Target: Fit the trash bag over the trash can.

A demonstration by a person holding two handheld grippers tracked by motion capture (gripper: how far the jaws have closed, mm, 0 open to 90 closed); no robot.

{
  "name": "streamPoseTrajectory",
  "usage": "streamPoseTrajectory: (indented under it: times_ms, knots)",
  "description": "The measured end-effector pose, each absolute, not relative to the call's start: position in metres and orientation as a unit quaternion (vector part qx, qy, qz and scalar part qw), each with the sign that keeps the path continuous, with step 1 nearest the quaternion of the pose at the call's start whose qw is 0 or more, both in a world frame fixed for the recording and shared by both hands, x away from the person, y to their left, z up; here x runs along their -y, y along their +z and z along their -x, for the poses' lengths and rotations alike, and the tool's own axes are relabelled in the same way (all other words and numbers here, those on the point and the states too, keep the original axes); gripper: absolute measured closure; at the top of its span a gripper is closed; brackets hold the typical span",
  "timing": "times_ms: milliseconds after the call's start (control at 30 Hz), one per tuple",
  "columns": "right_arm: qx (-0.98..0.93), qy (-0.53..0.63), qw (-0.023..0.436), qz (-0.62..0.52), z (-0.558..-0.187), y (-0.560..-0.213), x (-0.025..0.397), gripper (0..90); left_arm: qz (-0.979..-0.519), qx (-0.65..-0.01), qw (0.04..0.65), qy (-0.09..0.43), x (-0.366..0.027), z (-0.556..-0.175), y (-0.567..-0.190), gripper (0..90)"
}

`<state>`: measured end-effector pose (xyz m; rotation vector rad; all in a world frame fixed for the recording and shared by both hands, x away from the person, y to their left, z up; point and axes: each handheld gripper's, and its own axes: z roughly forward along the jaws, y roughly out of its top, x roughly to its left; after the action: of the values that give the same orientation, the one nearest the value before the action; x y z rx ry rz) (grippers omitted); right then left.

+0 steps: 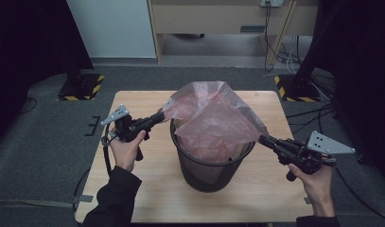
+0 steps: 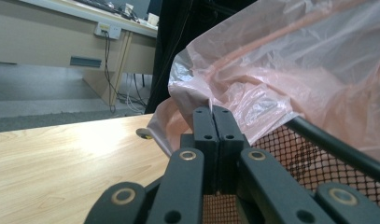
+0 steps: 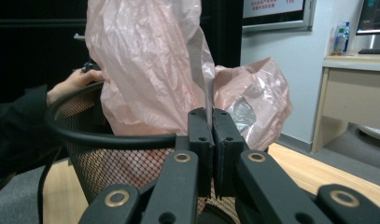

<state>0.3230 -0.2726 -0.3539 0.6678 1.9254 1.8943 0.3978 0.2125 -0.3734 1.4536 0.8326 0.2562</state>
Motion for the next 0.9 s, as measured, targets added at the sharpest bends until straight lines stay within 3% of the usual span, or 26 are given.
streamPoseTrajectory:
  times_ms: [333, 500, 700, 900]
  knots:
    - [-0.699, 0.649, 0.174, -0.246, -0.322, -0.363, 0.271, 88.4, -0.643, -0.367, 0.664, 0.110, -0.211, -0.397, -0.372, 87.7]
    - [-0.701, 0.646, 0.174, -0.245, -0.323, -0.361, 0.269, 86.1, -0.632, -0.373, 0.668, 0.121, -0.214, -0.395, -0.361, 75.8]
    - [-0.691, 0.656, 0.176, -0.247, -0.321, -0.358, 0.271, 71.2, -0.618, -0.371, 0.678, 0.145, -0.219, -0.386, -0.340, 62.7]
    - [-0.681, 0.667, 0.177, -0.245, -0.317, -0.351, 0.270, 58.1, -0.619, -0.349, 0.687, 0.153, -0.207, -0.370, -0.311, 58.8]
